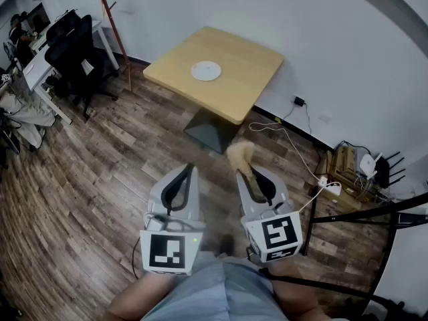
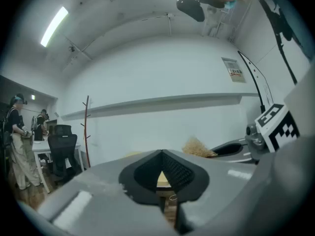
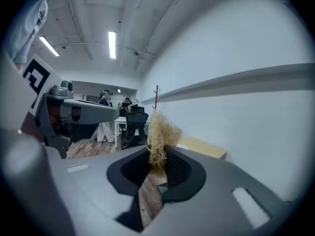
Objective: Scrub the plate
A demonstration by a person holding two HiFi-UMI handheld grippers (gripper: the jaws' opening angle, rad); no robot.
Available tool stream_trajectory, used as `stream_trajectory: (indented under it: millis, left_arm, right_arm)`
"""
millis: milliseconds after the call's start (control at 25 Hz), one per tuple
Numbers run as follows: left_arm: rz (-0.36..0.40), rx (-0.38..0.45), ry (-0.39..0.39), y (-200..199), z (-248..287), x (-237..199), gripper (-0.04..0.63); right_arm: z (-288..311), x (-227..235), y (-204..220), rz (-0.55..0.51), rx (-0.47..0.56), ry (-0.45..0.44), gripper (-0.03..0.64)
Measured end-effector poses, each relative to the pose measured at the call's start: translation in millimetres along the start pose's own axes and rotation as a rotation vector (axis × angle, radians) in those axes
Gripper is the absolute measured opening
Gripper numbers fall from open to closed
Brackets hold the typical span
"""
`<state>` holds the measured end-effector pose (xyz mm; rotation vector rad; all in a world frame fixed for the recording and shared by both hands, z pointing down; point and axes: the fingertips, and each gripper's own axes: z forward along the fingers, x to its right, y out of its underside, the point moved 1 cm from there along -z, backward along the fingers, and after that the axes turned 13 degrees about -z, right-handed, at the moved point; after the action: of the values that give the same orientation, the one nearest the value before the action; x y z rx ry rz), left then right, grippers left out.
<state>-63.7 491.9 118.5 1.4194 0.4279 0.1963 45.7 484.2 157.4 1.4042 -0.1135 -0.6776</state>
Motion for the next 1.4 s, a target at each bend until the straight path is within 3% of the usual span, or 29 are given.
stream_trajectory:
  millis: [360,760,1040,1400]
  left_arm:
    - [-0.005,0.001,-0.026,3,3,24,0.020]
    - [-0.019,-0.010,-0.075,14,13,19,0.020]
    - [-0.044,-0.036,-0.062,23,50,-19,0.020]
    - [-0.043,-0.008,-0.009,-13,123,-102,0.020]
  right_arm:
    - [-15,14,9,-0.016,0.006,-0.035,0.069]
    - [-6,22,15,0.009,0.033,-0.071,0.071]
    - [46,23,23,0.021,0.011,-0.075,0.072]
    - [160,35,-9,0.029,0.019,-0.050,0.072]
